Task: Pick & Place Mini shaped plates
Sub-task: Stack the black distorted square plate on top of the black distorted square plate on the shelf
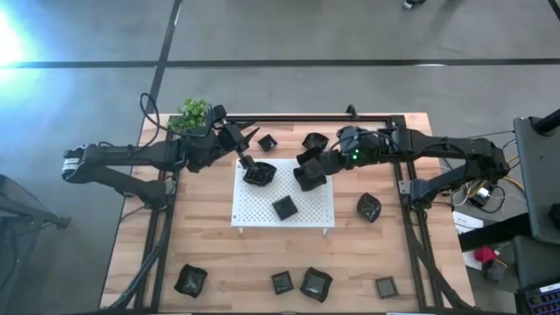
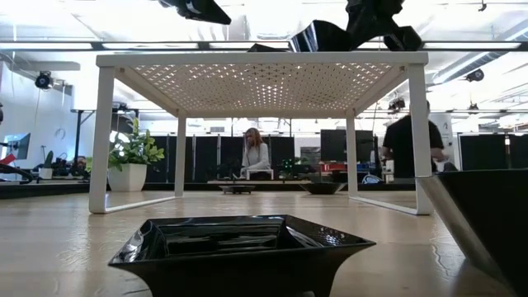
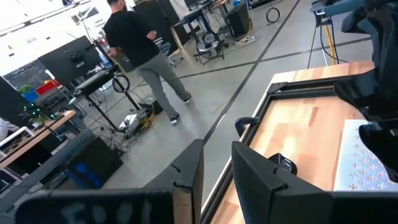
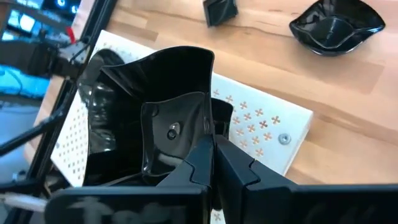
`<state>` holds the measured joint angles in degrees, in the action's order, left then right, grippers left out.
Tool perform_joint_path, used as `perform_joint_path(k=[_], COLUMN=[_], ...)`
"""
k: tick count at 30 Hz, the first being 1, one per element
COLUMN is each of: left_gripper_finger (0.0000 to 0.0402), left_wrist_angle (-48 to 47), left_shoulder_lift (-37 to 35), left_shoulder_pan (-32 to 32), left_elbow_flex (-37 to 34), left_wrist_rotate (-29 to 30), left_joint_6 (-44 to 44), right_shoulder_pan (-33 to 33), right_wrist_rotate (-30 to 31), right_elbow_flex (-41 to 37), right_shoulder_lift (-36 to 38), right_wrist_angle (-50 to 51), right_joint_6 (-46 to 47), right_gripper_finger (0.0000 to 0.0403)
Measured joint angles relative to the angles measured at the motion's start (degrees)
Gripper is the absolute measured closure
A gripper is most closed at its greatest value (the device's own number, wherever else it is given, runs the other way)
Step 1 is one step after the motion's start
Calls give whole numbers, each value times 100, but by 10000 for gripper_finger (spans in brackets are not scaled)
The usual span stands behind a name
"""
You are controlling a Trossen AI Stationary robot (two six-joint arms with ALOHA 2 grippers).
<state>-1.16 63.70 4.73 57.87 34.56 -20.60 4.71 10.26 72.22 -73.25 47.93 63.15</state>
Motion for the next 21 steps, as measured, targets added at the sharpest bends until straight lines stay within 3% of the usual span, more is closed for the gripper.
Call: perform_joint_path(k=[8, 21], left_gripper_finger=[322, 322], left_wrist_angle=[1, -16], left_shoulder_lift=[0, 0], left_shoulder_pan=[-2, -2], left_elbow_flex=[0, 0], left_wrist_rotate=[-6, -15], left_joint_6=[13, 20], right_shoulder_pan=[-118, -223], right_wrist_rotate=[42, 27], right_elbow_flex=[-414, -622], right_shoulder_lift=[-4, -9], right_wrist_angle=[-543, -640], right_joint_6=[628, 417], right_gripper_finger=[394, 394])
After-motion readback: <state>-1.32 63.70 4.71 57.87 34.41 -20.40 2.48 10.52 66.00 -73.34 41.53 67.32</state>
